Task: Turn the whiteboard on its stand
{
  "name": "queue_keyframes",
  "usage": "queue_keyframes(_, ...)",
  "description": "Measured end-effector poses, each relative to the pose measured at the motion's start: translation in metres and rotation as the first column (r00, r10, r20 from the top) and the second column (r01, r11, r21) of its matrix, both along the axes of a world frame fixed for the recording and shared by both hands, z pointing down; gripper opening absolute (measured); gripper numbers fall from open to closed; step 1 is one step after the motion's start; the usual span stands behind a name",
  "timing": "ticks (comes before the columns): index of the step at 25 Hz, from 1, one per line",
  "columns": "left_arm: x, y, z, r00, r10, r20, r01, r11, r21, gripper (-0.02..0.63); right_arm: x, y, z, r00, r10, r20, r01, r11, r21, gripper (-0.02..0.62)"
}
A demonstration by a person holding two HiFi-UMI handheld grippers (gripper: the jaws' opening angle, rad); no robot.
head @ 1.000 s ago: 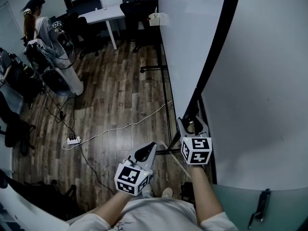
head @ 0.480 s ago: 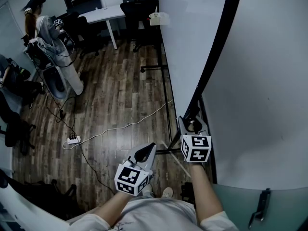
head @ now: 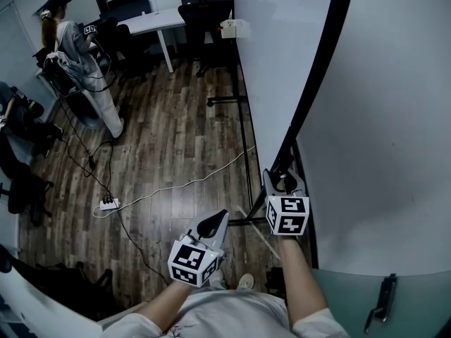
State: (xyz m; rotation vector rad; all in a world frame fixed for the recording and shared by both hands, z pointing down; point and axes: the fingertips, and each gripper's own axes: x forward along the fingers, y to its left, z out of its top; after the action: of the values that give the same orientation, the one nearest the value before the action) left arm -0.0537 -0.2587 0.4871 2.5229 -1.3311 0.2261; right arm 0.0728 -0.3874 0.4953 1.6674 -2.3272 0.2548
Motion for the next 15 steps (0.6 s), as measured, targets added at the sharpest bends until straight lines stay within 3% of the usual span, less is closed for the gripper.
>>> queue_keyframes(15,-0.007,0.01,-0.011,0.999,-0.032,-0.003,0.032,0.999,0.003,0.011,0.004,0.014,-0.006,1.0,-0.004,-0.012,0.004,1.0,-0.006,0.19)
